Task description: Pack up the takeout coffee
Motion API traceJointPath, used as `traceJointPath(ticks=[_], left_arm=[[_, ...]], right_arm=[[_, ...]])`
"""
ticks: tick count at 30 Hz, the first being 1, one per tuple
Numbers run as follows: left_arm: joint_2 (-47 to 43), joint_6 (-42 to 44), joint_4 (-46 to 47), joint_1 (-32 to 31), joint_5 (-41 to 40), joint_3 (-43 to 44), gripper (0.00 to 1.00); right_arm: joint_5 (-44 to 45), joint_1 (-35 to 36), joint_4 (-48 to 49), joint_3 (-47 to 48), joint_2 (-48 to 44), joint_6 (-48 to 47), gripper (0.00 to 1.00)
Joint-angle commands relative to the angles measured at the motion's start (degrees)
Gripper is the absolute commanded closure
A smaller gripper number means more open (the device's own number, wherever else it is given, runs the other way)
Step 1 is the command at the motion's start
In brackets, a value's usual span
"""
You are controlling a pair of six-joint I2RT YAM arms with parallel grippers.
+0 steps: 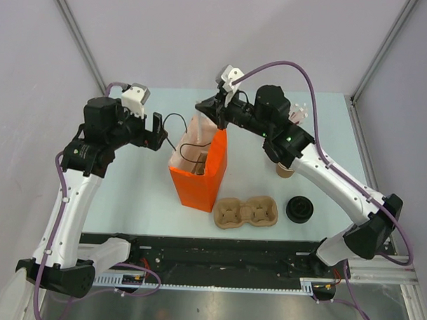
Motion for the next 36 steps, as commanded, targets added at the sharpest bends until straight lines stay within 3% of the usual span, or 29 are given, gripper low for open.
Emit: traceJointPath(ticks=[1,5,6,7,8,10,11,13,22,27,31,33,36], left_arm=[[-1.5,2.4,1.6,0.4,1.0,-0.3,0.0],[-1.3,2.4,1.5,0.5,1.0,-0.3,0.0],[-1.4,2.6,1.6,0.4,1.0,-0.2,0.0],[-1.3,2.6,1.5,0.5,1.0,-0.3,0.0],[-1.4,2.6,1.5,0.4,1.0,-0.3,0.0],[-1.5,2.7,1.4,0.5,1.0,-0.3,0.0],[-1.5,2.7,1.5,0.5,0.9,-0.4,0.0],[-1.6,2.7,1.5,0.6,1.0,-0.4,0.0],[-2.0,3.3,1.2,0.7,2.5,1.4,0.0],[-2.3,4.1,-0.1,0.8,5.7,4.0,0.0],[-2.9,4.6,-2.6,0.8,10.0,6.9,0.0],[-3.2,4.5,-3.3,0.7,9.8,8.9,0.0],[-3.1,3.1,-3.9,0.8,3.4,12.1,0.0]], right_arm=[[-3.5,-2.1,5.0,-3.4,0.7,4.3,1.0],[-5.7,-3.7,3.3,-3.3,3.2,5.7,1.0],[-5.9,-4.2,2.2,-3.1,3.6,5.7,0.92],[-5.7,-4.3,1.8,-2.9,4.4,5.7,0.83],[-5.8,-4.4,1.8,-2.0,4.7,6.0,0.6],[-4.3,-5.3,-2.3,-0.8,5.0,6.7,0.41],[-3.9,-5.6,-2.5,-0.4,4.4,7.1,0.18],[-2.8,-6.6,-1.6,-0.6,3.2,8.3,0.03],[3.4,-11.0,-7.2,0.0,-5.1,6.7,0.0],[12.0,-20.7,-14.9,-4.2,-11.0,8.1,0.0],[13.8,-30.2,-17.9,-11.0,-17.5,11.1,0.0],[17.5,-34.7,-20.5,-12.6,-19.3,12.6,0.0],[24.8,-39.9,-22.7,-16.3,-21.7,14.3,0.0]])
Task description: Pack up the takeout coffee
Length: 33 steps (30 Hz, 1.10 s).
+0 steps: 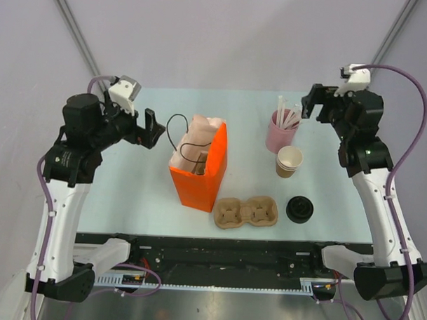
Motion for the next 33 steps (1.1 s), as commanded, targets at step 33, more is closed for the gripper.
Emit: traceJointPath(ticks=[33], left_arm=[[0.2,-0.9,61.1,18.8,-14.1,-50.9,0.0]], right_arm=[[29.2,-9.5,20.5,-39.7,-9.2,7.7,0.0]])
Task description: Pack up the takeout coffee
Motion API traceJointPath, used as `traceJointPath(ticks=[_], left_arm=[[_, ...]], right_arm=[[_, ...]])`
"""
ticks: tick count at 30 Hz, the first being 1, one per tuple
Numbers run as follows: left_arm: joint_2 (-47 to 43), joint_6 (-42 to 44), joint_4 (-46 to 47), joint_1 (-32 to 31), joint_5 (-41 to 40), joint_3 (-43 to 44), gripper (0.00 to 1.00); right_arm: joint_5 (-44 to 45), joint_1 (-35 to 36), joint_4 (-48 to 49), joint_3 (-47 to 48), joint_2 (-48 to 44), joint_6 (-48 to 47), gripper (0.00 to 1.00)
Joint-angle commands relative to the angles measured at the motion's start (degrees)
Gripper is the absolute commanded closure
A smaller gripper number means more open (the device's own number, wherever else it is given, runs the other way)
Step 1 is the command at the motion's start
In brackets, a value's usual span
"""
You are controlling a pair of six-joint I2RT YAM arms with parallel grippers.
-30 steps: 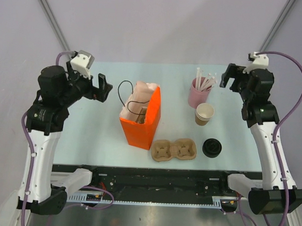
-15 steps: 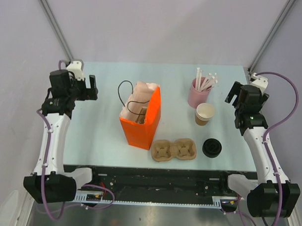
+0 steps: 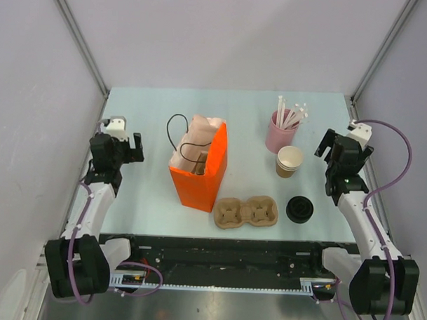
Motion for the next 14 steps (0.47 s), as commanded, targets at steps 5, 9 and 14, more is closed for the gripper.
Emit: traceJointPath(ticks=[5,9,14], left_arm=[[1.5,-0.9,20.0,0.5,0.2,-7.9,0.0],[3.2,-1.2,21.9,0.5,0.5,-9.3,0.0],[4.3,-1.3,23.6,0.5,0.9,-10.4,0.0]], right_arm=[[0.4,0.2,8.2,-2.7,-0.4,-0.4,0.0],[0.3,0.3,9.6,-4.0,-0.4,-0.6,0.0],[3.1,0.8,11.3,-5.6,-0.4,-0.9,0.0]])
